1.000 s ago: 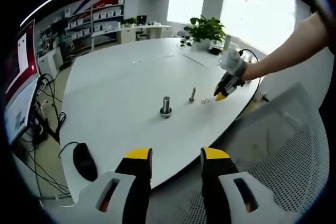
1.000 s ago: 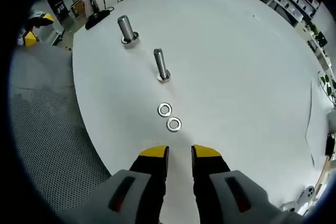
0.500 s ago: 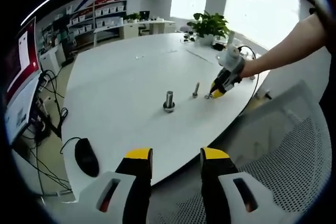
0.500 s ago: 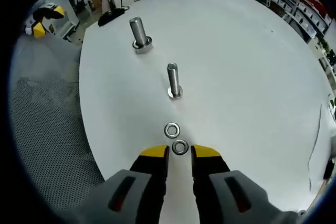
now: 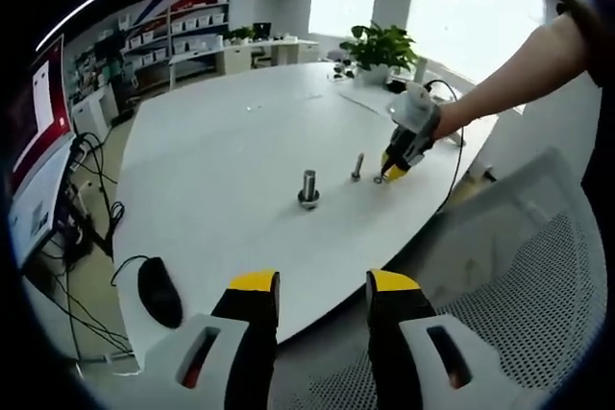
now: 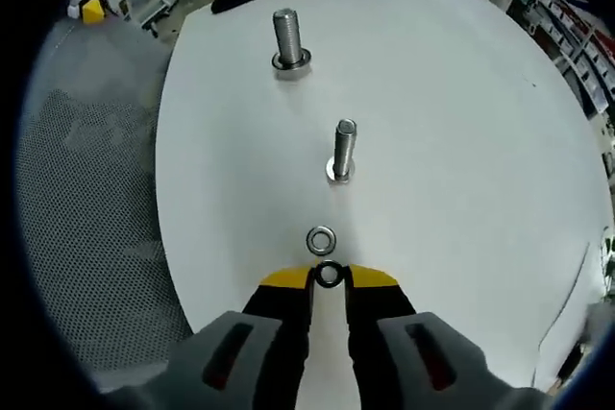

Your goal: Place the washer onto the threaded stud by aligning its center hole with the stud, sliding it down to the base, and recovering from edge contact or off-axis alignment until the washer reaches the visible bottom stop.

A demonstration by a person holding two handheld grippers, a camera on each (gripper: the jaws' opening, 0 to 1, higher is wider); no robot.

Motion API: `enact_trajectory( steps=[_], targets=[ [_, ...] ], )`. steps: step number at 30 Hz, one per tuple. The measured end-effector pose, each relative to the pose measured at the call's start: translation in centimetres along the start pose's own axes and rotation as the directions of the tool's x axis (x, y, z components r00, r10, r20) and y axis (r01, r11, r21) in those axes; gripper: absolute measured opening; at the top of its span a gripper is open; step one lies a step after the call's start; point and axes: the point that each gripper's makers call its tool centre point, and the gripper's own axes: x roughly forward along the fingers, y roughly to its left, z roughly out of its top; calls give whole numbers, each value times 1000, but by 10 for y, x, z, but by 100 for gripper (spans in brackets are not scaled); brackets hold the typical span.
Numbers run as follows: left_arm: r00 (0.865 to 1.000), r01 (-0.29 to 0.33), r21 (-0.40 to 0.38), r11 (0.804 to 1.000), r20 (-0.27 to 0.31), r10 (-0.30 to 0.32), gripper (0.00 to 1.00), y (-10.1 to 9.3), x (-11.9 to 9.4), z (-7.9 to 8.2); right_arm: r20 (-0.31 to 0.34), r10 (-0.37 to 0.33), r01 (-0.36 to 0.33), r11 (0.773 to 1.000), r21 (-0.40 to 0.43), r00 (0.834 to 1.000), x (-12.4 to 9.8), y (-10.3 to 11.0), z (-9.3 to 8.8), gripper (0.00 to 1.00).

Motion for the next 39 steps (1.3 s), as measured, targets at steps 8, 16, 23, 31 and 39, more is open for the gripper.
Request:
enact_trajectory(
  steps=[8, 16, 23, 31, 39],
  targets=[
    [1000, 3, 3, 1000, 9, -3, 34, -1, 0, 2, -140, -4, -10, 995, -98, 990, 1, 0, -1, 15],
    [1000, -5, 5, 1000, 9, 5, 33, 1, 0, 1, -200, -34, 5, 990, -140, 979, 1, 3, -1, 15],
    [1000, -12, 3, 1000, 14, 12, 33, 1, -1, 2, -157, -25, 10, 995, -99, 987, 0, 4, -1, 14],
    [1000, -13, 8, 1000, 14, 13, 33, 1, -1, 2, -111, -19, 11, 997, -73, 994, -3, 6, -2, 13],
    [1000, -10, 10, 1000, 16, 10, 33, 1, -1, 2, -61, -14, 11, 998, -57, 998, -15, 3, 11, 13]
  ],
)
